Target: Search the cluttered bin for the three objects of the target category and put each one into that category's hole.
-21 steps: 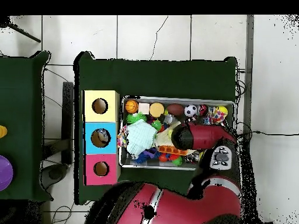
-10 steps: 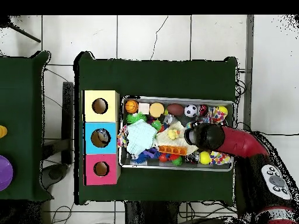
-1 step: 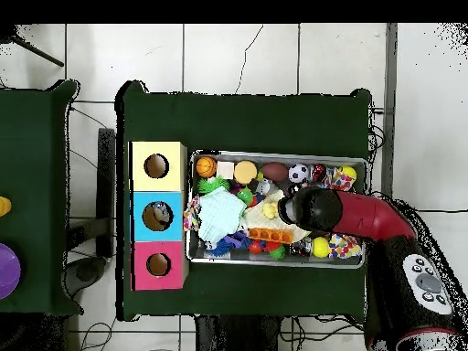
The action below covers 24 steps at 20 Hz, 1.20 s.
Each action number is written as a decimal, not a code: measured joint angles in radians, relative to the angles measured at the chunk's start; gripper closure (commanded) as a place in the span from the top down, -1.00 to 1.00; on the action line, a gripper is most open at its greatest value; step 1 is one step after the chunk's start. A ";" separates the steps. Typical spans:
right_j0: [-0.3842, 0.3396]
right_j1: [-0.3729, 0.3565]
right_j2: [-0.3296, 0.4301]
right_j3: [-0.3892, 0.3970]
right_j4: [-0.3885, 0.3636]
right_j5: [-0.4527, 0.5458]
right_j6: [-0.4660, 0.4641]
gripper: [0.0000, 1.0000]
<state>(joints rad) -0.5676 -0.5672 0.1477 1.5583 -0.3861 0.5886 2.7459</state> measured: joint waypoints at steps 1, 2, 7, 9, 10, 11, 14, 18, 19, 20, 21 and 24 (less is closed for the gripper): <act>0.008 -0.004 0.000 0.000 -0.003 0.000 0.000 1.00; 0.021 -0.007 0.000 -0.002 -0.007 0.000 0.000 1.00; 0.047 -0.005 0.001 -0.031 -0.020 0.000 0.000 1.00; 0.047 -0.004 0.002 -0.053 -0.026 0.001 0.000 1.00; 0.046 -0.003 0.002 -0.067 -0.029 0.001 0.000 1.00; 0.045 -0.003 0.002 -0.077 -0.031 0.001 0.000 1.00; 0.037 0.001 0.004 -0.121 -0.044 0.006 -0.002 1.00; -0.010 0.006 0.053 -0.182 -0.081 0.050 -0.074 1.00; -0.028 0.008 0.072 -0.197 -0.092 0.067 -0.109 1.00; -0.044 0.009 0.090 -0.206 -0.100 0.080 -0.145 1.00; -0.064 0.011 0.113 -0.217 -0.109 0.098 -0.195 1.00; -0.126 0.017 0.181 -0.235 -0.122 0.142 -0.363 1.00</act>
<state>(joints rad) -0.6940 -0.5505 0.3287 1.3236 -0.5076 0.7303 2.3831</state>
